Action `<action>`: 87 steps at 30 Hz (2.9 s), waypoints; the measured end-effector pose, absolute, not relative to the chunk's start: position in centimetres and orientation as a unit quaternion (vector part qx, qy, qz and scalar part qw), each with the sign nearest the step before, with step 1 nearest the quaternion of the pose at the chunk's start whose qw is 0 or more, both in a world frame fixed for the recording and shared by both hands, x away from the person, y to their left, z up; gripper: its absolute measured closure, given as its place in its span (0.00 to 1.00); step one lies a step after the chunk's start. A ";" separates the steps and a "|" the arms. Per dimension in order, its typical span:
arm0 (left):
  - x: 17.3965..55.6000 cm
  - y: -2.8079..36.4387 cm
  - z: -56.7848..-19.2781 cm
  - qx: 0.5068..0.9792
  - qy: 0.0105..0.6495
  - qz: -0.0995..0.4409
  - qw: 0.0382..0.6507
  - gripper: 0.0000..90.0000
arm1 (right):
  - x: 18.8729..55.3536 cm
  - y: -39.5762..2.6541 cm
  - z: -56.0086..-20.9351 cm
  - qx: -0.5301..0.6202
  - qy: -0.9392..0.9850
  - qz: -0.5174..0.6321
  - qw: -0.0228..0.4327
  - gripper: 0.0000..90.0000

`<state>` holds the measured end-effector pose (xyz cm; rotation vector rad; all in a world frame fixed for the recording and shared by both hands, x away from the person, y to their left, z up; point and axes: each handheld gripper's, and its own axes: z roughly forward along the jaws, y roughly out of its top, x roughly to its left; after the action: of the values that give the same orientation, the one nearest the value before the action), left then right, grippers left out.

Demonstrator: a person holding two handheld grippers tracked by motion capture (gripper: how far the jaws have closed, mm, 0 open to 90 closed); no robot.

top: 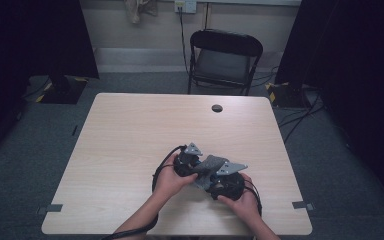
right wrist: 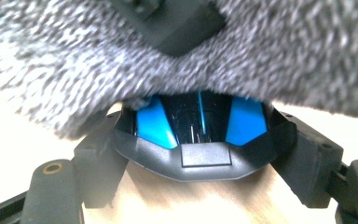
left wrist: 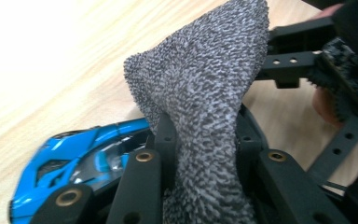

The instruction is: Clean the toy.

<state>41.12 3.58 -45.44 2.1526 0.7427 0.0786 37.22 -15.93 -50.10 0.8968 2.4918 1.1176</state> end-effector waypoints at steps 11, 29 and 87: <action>42.7 5.6 -45.6 0.845 0.330 0.043 0.420 0.79 | 37.2 -15.9 -50.1 0.309 0.859 0.385 0.133 0.27; 44.0 7.7 -46.3 0.840 0.350 0.062 0.410 0.78 | 37.2 -15.9 -50.1 0.309 0.859 0.386 0.133 0.27; 40.1 5.0 -44.4 0.850 0.296 0.003 0.435 0.79 | 37.2 -15.9 -50.1 0.309 0.859 0.385 0.133 0.27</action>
<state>40.06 4.98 -44.36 2.1158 0.7379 0.0082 37.22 -15.92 -50.10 0.8965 2.4918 1.1175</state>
